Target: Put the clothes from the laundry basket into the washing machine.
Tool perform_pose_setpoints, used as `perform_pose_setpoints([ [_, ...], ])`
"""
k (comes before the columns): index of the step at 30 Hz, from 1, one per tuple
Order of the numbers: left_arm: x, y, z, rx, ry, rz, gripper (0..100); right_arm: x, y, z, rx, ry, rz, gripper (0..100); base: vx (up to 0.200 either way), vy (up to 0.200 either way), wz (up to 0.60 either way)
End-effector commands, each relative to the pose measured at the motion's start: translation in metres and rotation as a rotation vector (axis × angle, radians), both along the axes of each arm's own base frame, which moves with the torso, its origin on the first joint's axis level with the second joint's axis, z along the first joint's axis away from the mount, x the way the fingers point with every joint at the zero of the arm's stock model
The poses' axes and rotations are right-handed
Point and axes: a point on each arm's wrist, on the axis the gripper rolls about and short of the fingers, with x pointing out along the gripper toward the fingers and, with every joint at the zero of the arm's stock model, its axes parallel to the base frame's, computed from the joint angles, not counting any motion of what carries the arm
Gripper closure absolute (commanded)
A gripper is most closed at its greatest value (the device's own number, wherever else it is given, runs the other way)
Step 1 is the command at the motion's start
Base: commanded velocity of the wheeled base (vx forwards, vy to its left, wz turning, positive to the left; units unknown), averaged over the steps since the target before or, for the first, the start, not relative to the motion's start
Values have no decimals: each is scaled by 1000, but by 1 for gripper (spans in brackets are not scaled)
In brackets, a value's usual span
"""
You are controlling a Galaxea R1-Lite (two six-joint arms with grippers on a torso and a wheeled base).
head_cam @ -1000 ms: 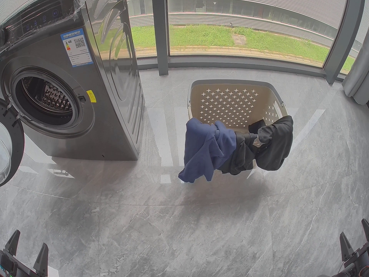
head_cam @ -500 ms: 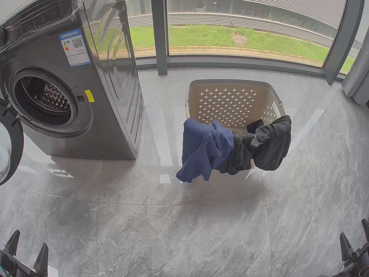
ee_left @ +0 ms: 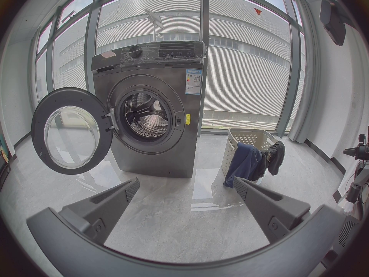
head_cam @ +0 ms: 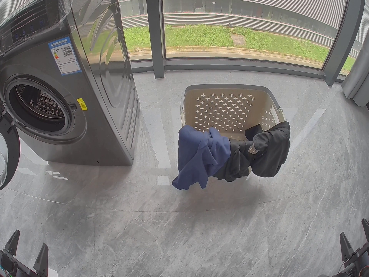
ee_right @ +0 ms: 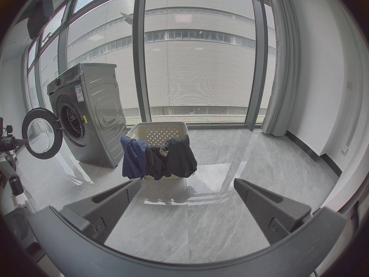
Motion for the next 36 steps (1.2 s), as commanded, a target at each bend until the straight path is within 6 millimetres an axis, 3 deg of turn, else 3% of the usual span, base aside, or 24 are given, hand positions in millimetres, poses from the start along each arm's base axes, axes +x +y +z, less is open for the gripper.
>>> perform_pose_setpoints([
  [1,0,0,-5,0,3,1,0,0,0,-3,0,-6,0,0,200,0,0],
  [7,0,0,-5,0,3,1,0,0,0,-3,0,-6,1,0,100,0,0],
  [25,0,0,-5,0,3,1,0,0,0,-4,0,-5,0,0,0,-200,0],
  [36,0,0,-5,0,3,1,0,0,0,-3,0,-6,0,0,0,0,0],
])
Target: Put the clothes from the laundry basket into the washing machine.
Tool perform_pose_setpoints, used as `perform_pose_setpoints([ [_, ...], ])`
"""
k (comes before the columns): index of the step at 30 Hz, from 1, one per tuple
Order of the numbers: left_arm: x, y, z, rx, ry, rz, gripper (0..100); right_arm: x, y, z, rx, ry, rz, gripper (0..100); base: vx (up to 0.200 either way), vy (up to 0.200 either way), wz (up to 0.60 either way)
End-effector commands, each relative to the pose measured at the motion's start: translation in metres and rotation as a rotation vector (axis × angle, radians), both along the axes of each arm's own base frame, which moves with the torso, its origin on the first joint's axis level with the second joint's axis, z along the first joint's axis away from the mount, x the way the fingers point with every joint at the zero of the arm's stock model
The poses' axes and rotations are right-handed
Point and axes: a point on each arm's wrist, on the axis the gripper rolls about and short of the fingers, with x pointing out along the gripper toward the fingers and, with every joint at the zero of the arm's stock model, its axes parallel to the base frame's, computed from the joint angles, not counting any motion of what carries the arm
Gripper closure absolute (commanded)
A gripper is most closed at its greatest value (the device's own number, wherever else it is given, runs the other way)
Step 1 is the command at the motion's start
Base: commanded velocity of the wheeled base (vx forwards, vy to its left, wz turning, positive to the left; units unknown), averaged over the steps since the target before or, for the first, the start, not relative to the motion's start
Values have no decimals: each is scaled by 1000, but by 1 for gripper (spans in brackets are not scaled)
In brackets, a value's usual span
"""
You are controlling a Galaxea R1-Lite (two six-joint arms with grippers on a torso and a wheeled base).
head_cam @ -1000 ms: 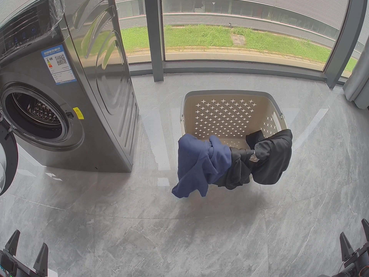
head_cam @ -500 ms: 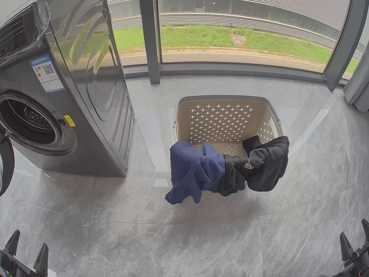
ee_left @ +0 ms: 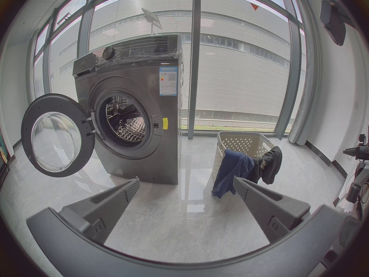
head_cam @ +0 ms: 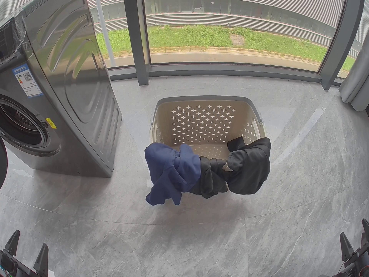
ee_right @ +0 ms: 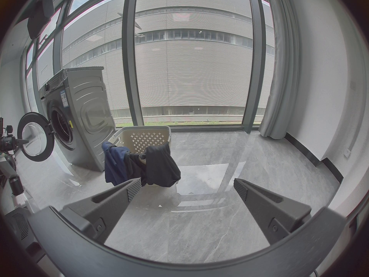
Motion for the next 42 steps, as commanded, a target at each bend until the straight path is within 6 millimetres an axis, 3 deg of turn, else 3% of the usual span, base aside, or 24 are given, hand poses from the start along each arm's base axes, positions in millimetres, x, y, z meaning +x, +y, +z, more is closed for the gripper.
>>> perform_pose_setpoints([
  [1,0,0,-5,0,3,0,0,0,0,-3,0,-6,2,0,0,0,0],
  [16,0,0,-5,0,3,0,0,0,0,-3,0,-6,-1,0,0,0,0],
  [22,0,0,-5,0,3,0,0,0,0,-3,0,-6,1,0,200,0,0],
  [36,0,0,-5,0,3,0,0,0,0,-2,-7,-26,-2,0,0,0,0],
  [38,0,0,-5,0,3,0,0,-2,0,9,-26,-84,2,0,0,0,0],
  [40,0,0,-5,0,3,0,0,-12,0,37,-29,-189,2,0,0,0,0],
  [42,0,0,-5,0,3,0,0,-11,0,53,-28,-181,8,0,0,0,0],
])
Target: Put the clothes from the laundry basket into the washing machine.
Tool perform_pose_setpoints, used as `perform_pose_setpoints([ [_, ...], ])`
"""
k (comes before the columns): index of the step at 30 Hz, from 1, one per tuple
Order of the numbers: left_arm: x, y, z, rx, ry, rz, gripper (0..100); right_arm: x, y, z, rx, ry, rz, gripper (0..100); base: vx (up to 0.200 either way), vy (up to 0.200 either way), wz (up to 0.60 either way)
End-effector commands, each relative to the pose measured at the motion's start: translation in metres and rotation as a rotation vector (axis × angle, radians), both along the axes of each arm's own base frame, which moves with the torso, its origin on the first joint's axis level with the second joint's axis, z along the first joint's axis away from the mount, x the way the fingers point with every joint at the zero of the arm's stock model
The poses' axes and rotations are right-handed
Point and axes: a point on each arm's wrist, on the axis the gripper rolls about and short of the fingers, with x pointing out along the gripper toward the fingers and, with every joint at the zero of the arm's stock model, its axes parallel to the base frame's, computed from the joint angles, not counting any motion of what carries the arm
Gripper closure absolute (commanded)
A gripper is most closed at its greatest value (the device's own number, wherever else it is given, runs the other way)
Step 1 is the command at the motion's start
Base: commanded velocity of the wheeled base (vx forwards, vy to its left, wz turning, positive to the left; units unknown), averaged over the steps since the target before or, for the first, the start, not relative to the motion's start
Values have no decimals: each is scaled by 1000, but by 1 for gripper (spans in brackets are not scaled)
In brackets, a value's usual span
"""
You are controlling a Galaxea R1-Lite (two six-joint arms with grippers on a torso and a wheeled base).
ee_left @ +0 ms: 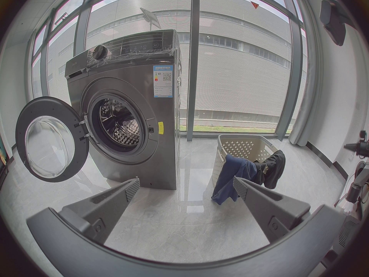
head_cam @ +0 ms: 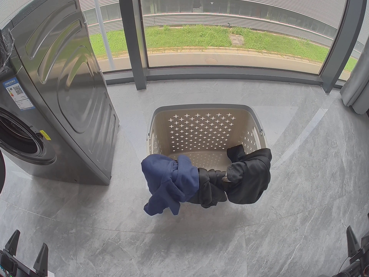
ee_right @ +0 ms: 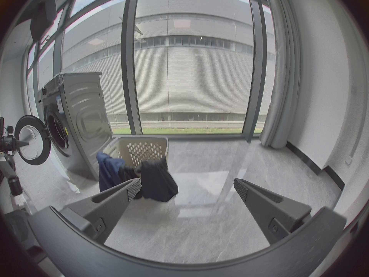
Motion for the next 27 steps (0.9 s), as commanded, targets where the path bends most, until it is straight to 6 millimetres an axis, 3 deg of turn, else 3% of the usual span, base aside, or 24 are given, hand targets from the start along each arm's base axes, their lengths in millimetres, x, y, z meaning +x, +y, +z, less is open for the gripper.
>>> perform_pose_setpoints([
  [1,0,0,-5,-1,3,0,0,-9,0,40,-10,-104,7,0,0,0,0],
  [6,0,0,-5,1,3,0,0,40,3,49,96,230,168,0,0,0,0],
  [9,0,0,-5,-1,3,0,0,58,6,53,158,279,195,0,0,0,0],
  [13,0,0,-5,1,3,0,0,62,6,46,126,288,192,0,150,0,0],
  [18,0,0,-5,1,3,0,0,68,7,39,123,351,192,0,0,0,0],
  [27,0,0,-5,1,3,0,0,108,16,23,122,544,231,0,0,0,0],
])
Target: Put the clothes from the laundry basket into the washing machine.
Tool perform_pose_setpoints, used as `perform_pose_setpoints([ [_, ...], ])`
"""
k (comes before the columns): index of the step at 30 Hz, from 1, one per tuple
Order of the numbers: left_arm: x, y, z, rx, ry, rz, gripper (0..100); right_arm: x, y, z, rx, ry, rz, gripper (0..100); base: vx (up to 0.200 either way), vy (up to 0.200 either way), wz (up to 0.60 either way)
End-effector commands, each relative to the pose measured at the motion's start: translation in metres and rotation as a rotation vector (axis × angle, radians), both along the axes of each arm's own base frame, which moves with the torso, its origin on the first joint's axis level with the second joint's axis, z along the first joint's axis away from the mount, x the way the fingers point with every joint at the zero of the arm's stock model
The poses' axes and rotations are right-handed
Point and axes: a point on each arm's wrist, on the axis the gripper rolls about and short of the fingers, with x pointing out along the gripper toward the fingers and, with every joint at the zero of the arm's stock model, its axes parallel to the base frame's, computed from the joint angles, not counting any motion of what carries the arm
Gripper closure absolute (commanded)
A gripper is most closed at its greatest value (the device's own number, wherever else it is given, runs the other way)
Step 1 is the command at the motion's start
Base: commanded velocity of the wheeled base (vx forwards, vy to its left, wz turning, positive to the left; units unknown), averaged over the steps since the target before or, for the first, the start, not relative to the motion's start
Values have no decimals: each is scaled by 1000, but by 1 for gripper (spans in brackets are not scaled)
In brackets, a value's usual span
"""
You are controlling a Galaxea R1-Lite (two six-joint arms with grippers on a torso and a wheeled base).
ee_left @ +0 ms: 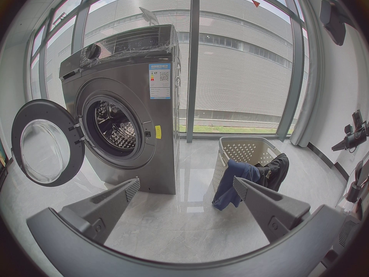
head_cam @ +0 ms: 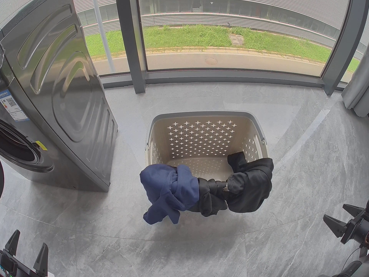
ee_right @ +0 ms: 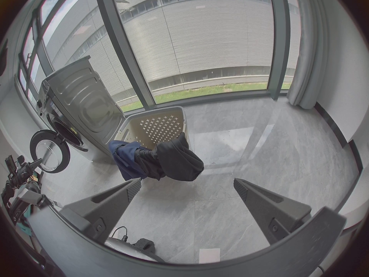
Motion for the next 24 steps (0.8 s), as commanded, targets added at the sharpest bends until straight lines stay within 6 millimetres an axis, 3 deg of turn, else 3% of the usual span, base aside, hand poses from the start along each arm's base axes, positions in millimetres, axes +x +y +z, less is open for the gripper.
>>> perform_pose_setpoints([
  [1,0,0,-5,0,3,0,0,33,10,-14,-15,138,71,0,0,0,0],
  [4,0,0,-5,0,3,0,0,47,15,-15,-14,153,90,0,0,0,0],
  [5,0,0,-5,0,3,0,0,62,20,-18,-15,170,98,0,0,0,0],
  [10,0,0,-5,0,3,0,0,95,31,-30,-21,195,109,0,0,0,0],
  [12,0,0,-5,0,3,0,0,105,34,-33,-15,185,102,0,-200,0,0],
  [16,0,0,-5,0,3,0,0,120,40,-36,-14,168,105,0,-200,0,0],
  [24,0,0,-5,0,3,0,0,147,55,-37,-36,163,105,0,0,0,0],
])
